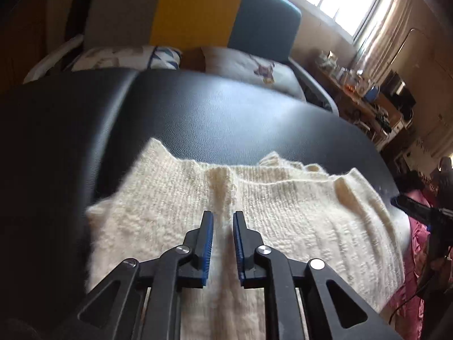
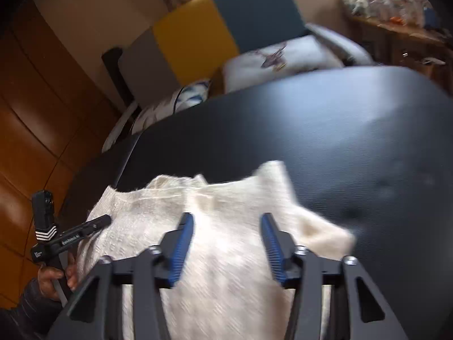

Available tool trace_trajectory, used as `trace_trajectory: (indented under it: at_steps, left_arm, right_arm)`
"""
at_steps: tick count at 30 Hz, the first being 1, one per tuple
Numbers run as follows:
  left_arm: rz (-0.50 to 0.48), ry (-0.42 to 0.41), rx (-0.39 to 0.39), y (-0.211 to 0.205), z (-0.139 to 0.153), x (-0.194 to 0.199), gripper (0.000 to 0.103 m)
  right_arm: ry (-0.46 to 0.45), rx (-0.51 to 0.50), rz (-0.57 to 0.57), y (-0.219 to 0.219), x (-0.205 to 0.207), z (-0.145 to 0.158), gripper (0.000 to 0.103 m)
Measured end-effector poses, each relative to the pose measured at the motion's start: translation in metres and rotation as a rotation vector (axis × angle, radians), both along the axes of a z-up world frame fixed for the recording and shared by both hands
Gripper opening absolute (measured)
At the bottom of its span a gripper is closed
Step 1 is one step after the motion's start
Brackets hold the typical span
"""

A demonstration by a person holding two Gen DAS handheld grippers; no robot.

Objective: Fold clothes
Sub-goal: 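Pinch the middle of the folded sweater with both grippers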

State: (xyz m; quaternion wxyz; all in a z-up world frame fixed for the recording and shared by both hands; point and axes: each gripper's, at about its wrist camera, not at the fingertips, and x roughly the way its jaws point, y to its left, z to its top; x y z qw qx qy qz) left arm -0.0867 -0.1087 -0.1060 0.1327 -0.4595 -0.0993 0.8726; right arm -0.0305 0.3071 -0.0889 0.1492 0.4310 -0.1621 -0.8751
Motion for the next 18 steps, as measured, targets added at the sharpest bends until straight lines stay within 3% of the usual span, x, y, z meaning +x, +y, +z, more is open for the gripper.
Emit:
trace_trajectory:
  at_steps: [4,9,11,12,15,16,18]
  left_arm:
    - [-0.028,0.036,0.003,0.009,0.006,0.024,0.014]
    - [-0.071,0.056,-0.054,0.027,0.005,0.037,0.014]
    - [-0.066,0.065,-0.082,0.028,0.004,0.037,0.014]
    - [-0.061,0.071,-0.097,0.026,0.004,0.038,0.014]
    - [-0.034,0.042,-0.188,0.018,-0.005,0.038,0.014]
    - [-0.026,0.001,-0.176,0.012,-0.014,0.037,0.017]
    - [-0.013,0.006,-0.134,0.005,-0.017,0.04,0.017]
  right_arm:
    - [-0.044,0.025,-0.004,0.034,0.034,-0.005,0.057]
    - [-0.087,0.011,0.037,0.031,0.038,-0.029,0.057]
    - [-0.099,0.083,0.061,0.018,0.032,-0.036,0.04]
    - [-0.109,0.14,0.074,0.009,0.029,-0.039,0.014]
    - [-0.116,0.278,0.089,-0.002,0.031,-0.036,0.008]
    - [-0.126,0.273,0.062,0.006,0.035,-0.039,0.007]
    - [-0.147,0.264,0.008,0.02,0.043,-0.044,0.005]
